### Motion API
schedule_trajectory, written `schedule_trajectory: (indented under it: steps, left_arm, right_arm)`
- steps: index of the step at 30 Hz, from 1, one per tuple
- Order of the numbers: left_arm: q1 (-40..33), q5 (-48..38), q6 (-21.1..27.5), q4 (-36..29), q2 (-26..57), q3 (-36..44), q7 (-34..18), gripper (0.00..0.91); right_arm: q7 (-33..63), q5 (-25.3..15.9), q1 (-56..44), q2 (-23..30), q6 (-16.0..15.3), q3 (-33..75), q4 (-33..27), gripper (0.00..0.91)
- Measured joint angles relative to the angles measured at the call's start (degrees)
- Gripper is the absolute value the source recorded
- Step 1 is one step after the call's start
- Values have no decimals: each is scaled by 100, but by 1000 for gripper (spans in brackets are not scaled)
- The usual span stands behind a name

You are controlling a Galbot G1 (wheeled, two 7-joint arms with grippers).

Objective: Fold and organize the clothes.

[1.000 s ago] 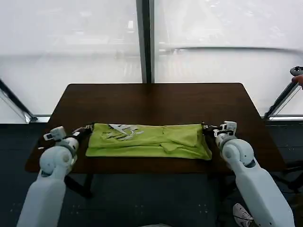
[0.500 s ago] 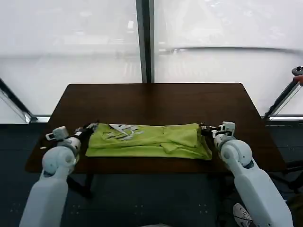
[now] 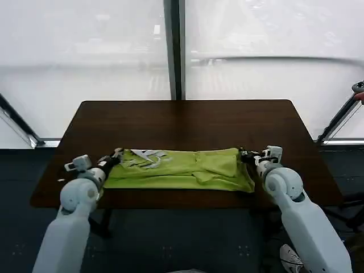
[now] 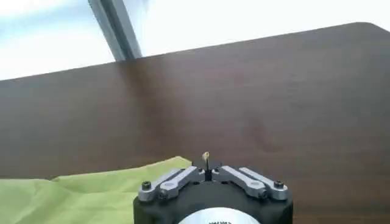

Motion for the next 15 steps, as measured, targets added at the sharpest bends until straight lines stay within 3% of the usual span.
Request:
schedule_trajectory:
  steps: [10,11,12,13,14,15]
  left_arm:
    - [-47,-9,-65,68,80,-92,-9,20]
    - [-47,-7,-70,71,79,-93,-9,839]
    - [-45,-3,-79,72,76,-94,-10,878]
    - [-42,12,-99,71,69,-93,-9,878]
    - [-39,42,-126,71,61,-93,-9,878]
    - [-37,89,-157,71,56,-91,-3,878]
  right_arm:
    - [-2,1,18,18,23,12,-55,0]
    - [-2,-2,16,26,27,13,-61,0]
    - [-1,-2,16,35,32,13,-67,166]
    - [-5,-2,16,48,38,14,-69,790]
    - [-21,-2,15,64,47,15,-69,878]
    - [-44,1,11,70,64,15,-67,878]
